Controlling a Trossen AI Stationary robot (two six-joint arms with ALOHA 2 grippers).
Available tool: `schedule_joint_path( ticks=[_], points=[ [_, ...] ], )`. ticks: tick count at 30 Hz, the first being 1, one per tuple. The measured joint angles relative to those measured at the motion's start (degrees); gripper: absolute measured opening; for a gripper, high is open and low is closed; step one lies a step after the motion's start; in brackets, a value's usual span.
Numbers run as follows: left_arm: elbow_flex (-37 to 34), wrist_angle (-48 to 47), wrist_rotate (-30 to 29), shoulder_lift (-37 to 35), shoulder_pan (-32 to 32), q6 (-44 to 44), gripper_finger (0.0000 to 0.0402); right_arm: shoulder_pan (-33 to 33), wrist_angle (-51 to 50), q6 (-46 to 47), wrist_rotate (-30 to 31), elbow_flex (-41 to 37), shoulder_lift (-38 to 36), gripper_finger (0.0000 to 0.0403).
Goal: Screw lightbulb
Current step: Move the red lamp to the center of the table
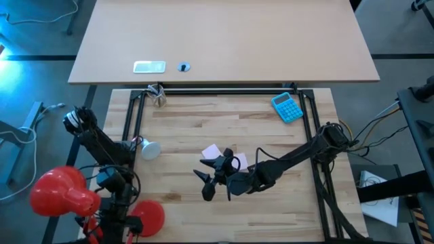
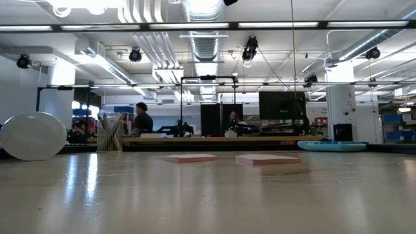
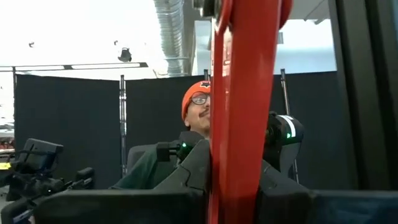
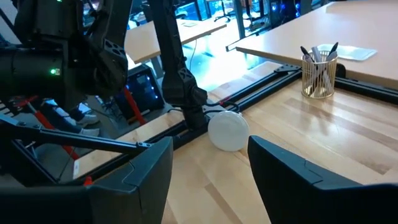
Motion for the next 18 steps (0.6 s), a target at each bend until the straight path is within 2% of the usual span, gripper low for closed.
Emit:
schedule_joint_path(
  ticks=[4,10,16,18],
  points=[
    [-0.85,-1.61,1.07,-2.71,2.87,-0.56,0.0027,0.26,0.03,-1.03,-0.01,0.01,0.00,0.0204],
    [-1.34,-7.98,1.75,-8.33,11.22,-2.25,0.0027,0.70,-0.03,-10.18,0.00,2.14,-0.80,0.0203],
    [-1.21,-17.90,0.91,-14.54,24.96,-2.87,0.0027,1.03,-0.30,-22.16,-0.64,4.92,-3.12,0.0203],
    [-1.20,-22.40,-0.55,-16.88,30.50,-2.71,0.0027,1.32,-3.61,-26.22,-1.04,5.09,-4.63,0.0203]
  ],
)
